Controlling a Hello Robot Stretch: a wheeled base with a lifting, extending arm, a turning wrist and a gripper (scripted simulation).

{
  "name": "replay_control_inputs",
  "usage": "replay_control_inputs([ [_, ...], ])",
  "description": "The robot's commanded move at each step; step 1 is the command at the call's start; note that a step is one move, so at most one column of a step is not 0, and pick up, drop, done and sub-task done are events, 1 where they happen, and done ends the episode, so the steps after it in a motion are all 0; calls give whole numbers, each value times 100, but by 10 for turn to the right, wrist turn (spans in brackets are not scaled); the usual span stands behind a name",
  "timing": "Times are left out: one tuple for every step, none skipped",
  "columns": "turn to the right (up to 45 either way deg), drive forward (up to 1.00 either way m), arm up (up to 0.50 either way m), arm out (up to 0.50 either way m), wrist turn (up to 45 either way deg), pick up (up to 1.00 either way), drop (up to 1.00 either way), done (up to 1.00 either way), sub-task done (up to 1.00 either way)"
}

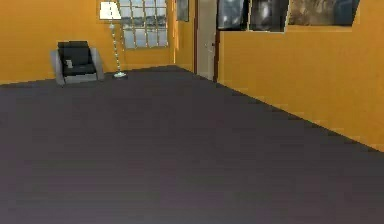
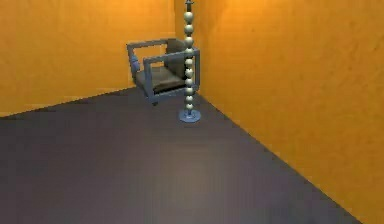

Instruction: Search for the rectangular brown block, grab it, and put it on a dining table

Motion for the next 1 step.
replay_control_inputs([
  [-300,0,0,0,0,0,0,0,0],
])
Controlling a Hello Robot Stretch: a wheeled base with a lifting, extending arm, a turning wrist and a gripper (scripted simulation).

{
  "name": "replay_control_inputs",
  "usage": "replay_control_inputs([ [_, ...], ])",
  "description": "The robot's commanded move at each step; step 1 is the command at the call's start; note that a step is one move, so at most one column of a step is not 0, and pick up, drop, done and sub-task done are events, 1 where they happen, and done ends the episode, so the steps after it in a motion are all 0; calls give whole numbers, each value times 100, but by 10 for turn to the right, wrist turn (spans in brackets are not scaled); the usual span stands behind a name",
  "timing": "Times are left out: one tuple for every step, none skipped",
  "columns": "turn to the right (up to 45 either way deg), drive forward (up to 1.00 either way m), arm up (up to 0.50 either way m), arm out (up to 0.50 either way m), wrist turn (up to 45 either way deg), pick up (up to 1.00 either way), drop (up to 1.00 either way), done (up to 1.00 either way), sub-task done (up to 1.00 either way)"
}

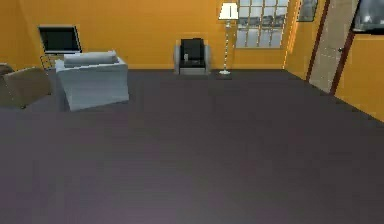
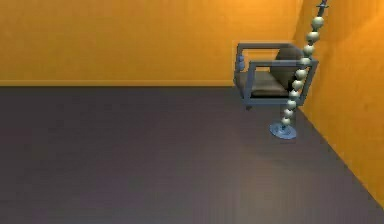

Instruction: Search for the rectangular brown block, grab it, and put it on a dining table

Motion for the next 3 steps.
replay_control_inputs([
  [0,100,0,0,0,0,0,0,0],
  [0,100,0,0,0,0,0,0,0],
  [0,100,0,0,0,0,0,0,0],
])
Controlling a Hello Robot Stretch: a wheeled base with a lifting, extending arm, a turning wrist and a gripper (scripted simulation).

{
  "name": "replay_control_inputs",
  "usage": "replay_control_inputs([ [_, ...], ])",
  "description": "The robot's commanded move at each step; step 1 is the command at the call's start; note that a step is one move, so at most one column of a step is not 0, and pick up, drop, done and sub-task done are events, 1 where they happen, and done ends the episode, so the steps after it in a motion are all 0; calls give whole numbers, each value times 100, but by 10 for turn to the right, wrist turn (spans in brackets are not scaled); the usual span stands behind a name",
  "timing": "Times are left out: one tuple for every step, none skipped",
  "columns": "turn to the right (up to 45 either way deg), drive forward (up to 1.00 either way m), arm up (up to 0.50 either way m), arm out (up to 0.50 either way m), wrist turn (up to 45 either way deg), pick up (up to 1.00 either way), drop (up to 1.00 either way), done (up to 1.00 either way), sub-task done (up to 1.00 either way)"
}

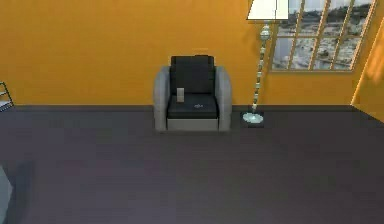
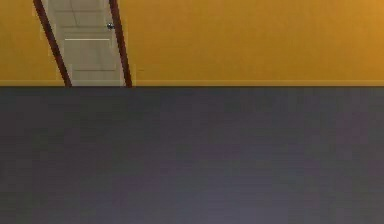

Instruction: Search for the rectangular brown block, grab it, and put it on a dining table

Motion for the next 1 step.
replay_control_inputs([
  [0,100,0,0,0,0,0,0,0],
])
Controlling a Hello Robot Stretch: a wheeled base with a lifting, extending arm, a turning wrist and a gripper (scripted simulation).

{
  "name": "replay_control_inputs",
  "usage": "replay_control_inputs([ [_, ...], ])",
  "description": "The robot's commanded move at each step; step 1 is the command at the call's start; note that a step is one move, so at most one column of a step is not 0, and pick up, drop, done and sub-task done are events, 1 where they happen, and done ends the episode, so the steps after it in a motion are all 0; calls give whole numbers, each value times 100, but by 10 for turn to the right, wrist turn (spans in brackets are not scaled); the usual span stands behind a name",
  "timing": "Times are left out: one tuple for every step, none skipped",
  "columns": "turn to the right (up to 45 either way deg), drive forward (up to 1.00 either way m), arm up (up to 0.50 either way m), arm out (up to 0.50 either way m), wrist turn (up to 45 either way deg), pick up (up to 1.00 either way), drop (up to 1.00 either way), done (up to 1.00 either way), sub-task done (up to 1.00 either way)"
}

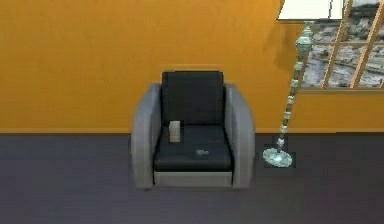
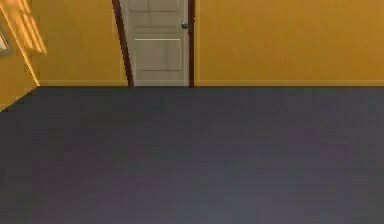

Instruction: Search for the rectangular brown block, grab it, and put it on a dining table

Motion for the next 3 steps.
replay_control_inputs([
  [0,80,0,0,0,0,0,0,0],
  [-450,0,0,0,0,0,0,0,0],
  [-450,0,0,0,0,0,0,0,0],
])
